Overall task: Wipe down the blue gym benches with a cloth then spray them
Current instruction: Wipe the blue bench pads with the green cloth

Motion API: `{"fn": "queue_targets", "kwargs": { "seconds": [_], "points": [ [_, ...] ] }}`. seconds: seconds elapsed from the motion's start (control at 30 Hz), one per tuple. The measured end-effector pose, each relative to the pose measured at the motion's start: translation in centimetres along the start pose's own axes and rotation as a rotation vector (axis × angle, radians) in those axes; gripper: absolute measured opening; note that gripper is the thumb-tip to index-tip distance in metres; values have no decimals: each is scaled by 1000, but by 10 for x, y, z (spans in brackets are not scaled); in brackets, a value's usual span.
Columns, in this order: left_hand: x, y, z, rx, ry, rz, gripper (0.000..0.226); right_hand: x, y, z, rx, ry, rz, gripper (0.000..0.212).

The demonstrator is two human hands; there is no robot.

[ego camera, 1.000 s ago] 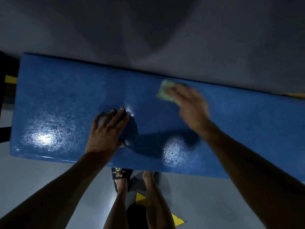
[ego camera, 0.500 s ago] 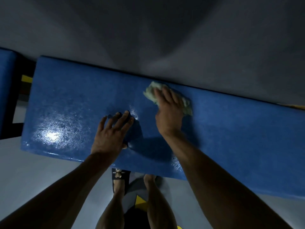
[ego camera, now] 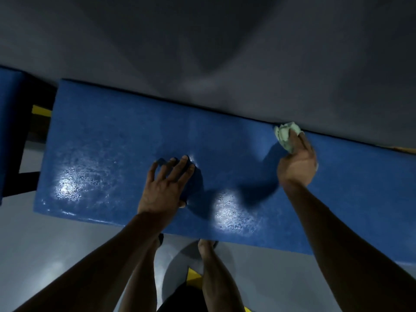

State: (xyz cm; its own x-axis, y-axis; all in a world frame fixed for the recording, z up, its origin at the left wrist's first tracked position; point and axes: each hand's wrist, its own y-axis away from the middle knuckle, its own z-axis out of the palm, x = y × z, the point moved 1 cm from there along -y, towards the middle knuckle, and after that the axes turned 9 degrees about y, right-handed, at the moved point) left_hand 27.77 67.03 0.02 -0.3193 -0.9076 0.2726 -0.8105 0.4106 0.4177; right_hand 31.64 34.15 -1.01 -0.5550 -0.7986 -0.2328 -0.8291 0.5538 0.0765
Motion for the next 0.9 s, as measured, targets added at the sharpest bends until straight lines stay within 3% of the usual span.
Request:
{"fn": "queue_targets", "kwargs": {
  "seconds": [0.1,0.3,0.5,0.6,0.67,0.77,0.9],
  "points": [
    [-8,1,-2,66,2,88,113,-46,5,12,-6,-31,192,62],
    [-65,10,-21,131,29,121,108,-149,49,43,-25,-6,101,68],
    [-126,19,-44,51,-47,29,113,-255,101,72,-137,51,-395,73],
    [-127,16,-45,11,-43,15,113,-234,92,67,-194,115,-691,78],
    [-125,15,-45,10,-32,10,112,-190,71,55,-191,140,-792,76],
    [-126,14,-45,10,-22,14,111,-111,44,27,-209,116,-659,49],
    [-130,12,-42,-11,1,10,112,-86,51,24,-69,-18,-35,66]
  ]
}}
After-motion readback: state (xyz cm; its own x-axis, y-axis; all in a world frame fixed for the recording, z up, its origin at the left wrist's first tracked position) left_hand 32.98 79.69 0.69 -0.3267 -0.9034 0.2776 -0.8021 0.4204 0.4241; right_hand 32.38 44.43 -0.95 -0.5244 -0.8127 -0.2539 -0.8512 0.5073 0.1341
